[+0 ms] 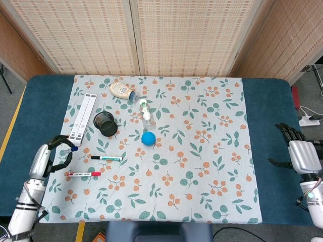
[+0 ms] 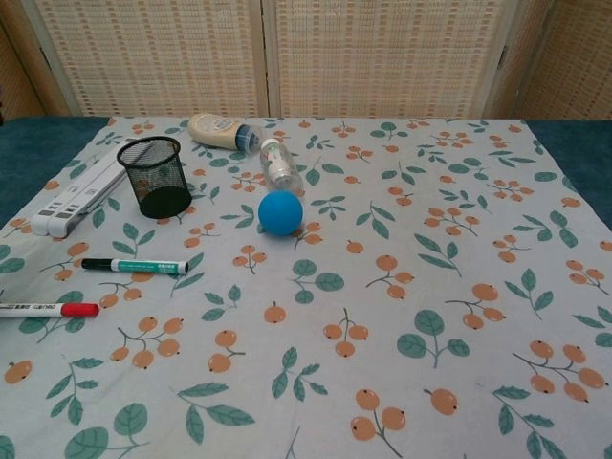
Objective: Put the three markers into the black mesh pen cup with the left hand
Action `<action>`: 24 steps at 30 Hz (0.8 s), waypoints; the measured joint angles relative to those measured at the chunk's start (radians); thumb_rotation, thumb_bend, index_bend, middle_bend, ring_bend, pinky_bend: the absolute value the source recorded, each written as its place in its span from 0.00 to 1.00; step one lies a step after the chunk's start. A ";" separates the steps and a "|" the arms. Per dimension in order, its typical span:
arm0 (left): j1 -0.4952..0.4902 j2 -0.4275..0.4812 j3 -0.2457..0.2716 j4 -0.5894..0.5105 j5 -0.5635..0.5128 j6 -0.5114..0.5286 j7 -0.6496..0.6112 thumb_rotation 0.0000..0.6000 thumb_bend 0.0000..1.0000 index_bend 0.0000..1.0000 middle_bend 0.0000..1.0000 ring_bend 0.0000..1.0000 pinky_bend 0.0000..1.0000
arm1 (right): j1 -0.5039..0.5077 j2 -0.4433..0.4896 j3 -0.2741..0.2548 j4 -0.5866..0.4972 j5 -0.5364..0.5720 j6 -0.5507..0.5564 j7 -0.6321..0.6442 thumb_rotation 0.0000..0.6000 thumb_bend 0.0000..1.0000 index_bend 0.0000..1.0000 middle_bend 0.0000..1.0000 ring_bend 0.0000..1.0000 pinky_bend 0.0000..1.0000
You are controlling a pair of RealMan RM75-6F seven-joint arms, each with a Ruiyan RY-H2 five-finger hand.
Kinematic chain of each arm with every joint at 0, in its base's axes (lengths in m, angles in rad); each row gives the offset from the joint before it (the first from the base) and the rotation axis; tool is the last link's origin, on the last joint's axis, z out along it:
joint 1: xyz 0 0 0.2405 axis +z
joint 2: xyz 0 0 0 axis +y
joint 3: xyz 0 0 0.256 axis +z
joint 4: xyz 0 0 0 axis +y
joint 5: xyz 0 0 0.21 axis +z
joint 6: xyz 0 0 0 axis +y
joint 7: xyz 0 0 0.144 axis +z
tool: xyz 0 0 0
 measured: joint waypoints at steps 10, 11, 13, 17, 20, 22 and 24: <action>-0.313 -0.023 -0.162 0.279 -0.123 -0.386 -0.490 1.00 0.42 0.58 0.58 0.22 0.22 | -0.003 0.000 0.006 0.005 0.013 0.003 -0.007 1.00 0.02 0.12 0.06 0.11 0.17; -0.342 -0.040 -0.170 0.330 -0.130 -0.411 -0.513 1.00 0.42 0.58 0.58 0.22 0.22 | -0.003 0.000 0.007 0.005 0.014 0.002 -0.008 1.00 0.02 0.12 0.06 0.11 0.17; -0.382 -0.068 -0.180 0.402 -0.140 -0.445 -0.540 1.00 0.42 0.58 0.59 0.22 0.22 | -0.004 0.000 0.008 0.006 0.019 0.001 -0.010 1.00 0.02 0.12 0.06 0.11 0.17; -0.453 -0.130 -0.193 0.517 -0.158 -0.510 -0.595 1.00 0.42 0.58 0.59 0.22 0.22 | -0.004 0.000 0.009 0.006 0.022 0.000 -0.012 1.00 0.02 0.12 0.06 0.11 0.17; -0.471 -0.161 -0.189 0.567 -0.163 -0.539 -0.628 1.00 0.42 0.58 0.58 0.22 0.22 | -0.003 -0.002 0.011 0.009 0.028 -0.004 -0.014 1.00 0.02 0.12 0.06 0.11 0.17; -0.479 -0.187 -0.182 0.600 -0.161 -0.553 -0.651 1.00 0.42 0.58 0.58 0.22 0.22 | 0.000 -0.004 0.012 0.013 0.034 -0.014 -0.016 1.00 0.02 0.12 0.06 0.11 0.17; -0.486 -0.217 -0.173 0.639 -0.154 -0.561 -0.684 1.00 0.42 0.58 0.58 0.22 0.22 | 0.003 -0.007 0.013 0.017 0.038 -0.019 -0.017 1.00 0.03 0.12 0.06 0.11 0.17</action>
